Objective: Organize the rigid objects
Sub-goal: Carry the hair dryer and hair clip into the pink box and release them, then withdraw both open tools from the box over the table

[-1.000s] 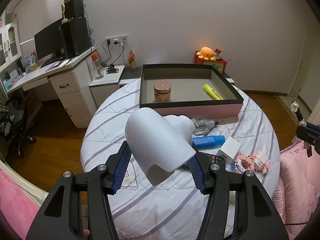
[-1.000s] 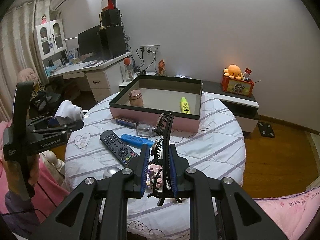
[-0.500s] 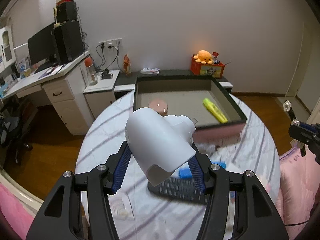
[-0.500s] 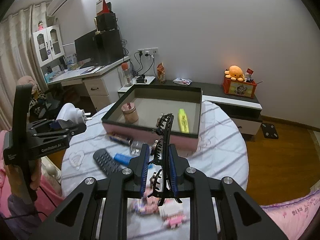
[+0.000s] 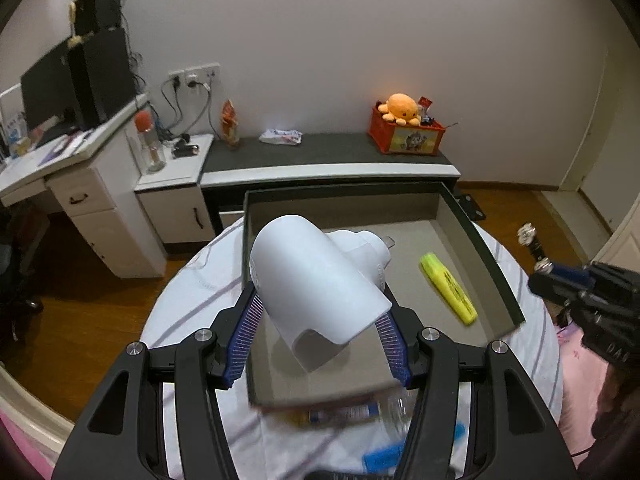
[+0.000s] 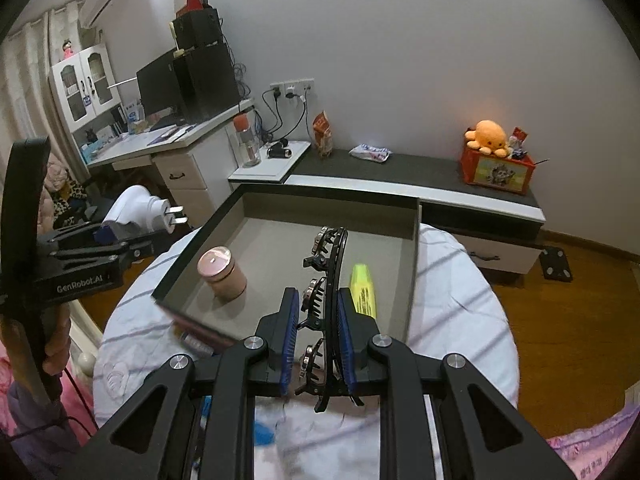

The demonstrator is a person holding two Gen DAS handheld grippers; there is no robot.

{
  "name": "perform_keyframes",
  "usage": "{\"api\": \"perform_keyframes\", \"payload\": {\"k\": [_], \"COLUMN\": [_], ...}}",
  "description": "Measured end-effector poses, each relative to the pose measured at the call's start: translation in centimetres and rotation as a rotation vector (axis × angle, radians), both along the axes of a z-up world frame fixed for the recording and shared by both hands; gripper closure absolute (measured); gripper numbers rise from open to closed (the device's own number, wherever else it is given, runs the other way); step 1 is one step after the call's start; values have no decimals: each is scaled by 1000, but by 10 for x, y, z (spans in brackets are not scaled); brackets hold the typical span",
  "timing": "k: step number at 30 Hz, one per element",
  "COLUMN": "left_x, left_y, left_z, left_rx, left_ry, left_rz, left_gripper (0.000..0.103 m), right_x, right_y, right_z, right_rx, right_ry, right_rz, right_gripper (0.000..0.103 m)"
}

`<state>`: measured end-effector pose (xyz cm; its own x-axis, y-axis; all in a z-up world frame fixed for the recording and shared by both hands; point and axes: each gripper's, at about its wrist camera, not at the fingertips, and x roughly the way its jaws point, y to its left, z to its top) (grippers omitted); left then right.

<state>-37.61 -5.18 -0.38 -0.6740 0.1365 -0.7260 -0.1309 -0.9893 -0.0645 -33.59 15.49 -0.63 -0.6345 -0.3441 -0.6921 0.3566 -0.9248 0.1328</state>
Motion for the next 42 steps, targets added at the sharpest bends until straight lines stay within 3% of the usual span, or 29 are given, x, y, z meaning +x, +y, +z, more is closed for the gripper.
{"api": "perform_keyframes", "payload": {"k": [10,20,22,23,25,26,31,42], "left_x": [-96,-122,-124,-124,-122,-121,-115,-112], "left_y": [7,4,3,3,3,3,12,5], "left_z": [-39,-68,-72,-72,-69,-68,-63,-51], "left_rx": [-28,-55,-53,-58,-30,-26,-116,-88], "left_ry": [-101,-154,-174,-173,-159,-154,-114,-120], "left_rz": [16,34,38,43,32,27,41,47], "left_gripper": [46,45,41,29,20,17,13,13], "right_x": [-72,-114,-120,-122,-122,-120,-118,-109], "right_y": [-17,-11,-5,-2,2,5,2,-7], "right_z": [-25,-53,-53,-52,-51,-49,-45,-39], "right_rx": [33,-6,-46,-59,-65,-69,-70,-11], "right_ry": [-17,-74,-77,-76,-69,-52,-55,-49], "right_rz": [53,45,33,22,-18,-35,-23,4], "right_gripper": [84,83,73,66,27,22,22,22]}}
